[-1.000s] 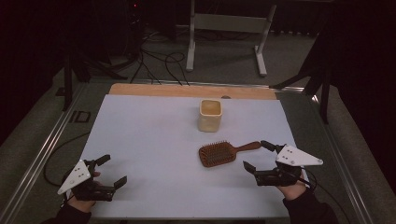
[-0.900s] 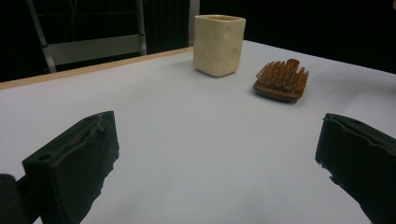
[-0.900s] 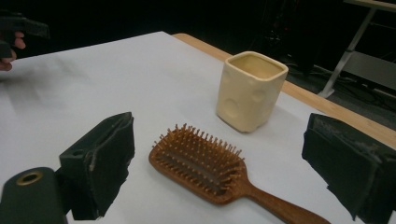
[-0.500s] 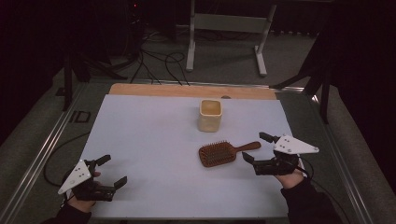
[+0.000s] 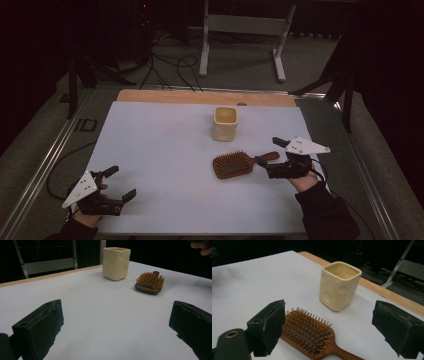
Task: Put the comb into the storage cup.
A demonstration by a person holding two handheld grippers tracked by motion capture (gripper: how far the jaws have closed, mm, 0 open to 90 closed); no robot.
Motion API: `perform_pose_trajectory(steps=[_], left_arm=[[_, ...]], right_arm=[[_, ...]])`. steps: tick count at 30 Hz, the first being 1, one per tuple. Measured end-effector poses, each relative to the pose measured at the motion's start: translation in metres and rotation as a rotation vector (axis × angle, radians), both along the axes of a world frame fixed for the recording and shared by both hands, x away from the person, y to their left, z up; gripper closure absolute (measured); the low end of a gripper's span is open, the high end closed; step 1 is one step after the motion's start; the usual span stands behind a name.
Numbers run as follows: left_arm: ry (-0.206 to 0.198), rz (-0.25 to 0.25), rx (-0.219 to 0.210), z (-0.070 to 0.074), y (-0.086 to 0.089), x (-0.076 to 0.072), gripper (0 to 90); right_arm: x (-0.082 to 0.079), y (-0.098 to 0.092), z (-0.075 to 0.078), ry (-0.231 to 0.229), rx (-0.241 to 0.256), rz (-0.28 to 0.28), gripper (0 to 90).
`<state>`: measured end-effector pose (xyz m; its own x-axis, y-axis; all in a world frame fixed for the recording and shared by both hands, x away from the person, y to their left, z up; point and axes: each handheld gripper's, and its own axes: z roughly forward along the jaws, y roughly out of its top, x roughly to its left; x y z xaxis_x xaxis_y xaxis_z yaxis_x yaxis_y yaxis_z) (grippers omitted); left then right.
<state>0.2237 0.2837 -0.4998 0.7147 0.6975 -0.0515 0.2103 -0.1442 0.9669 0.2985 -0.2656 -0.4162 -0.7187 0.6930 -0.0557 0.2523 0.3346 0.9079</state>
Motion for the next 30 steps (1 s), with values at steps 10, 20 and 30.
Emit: perform_pose_trajectory(steps=[10, 20, 30], left_arm=[[0.002, -0.001, -0.002, 0.000, 0.000, 0.000, 0.1], [0.003, -0.002, -0.004, -0.001, 0.000, 0.000, 0.1], [0.003, -0.003, -0.001, -0.001, 0.000, 0.000, 0.1]], right_arm=[[0.023, -0.002, -0.018, 0.040, 0.001, -0.018, 15.2], [0.041, -0.010, -0.033, 0.074, -0.003, -0.061, 20.1], [0.058, -0.016, -0.045, 0.122, -0.032, -0.088, 25.7]])
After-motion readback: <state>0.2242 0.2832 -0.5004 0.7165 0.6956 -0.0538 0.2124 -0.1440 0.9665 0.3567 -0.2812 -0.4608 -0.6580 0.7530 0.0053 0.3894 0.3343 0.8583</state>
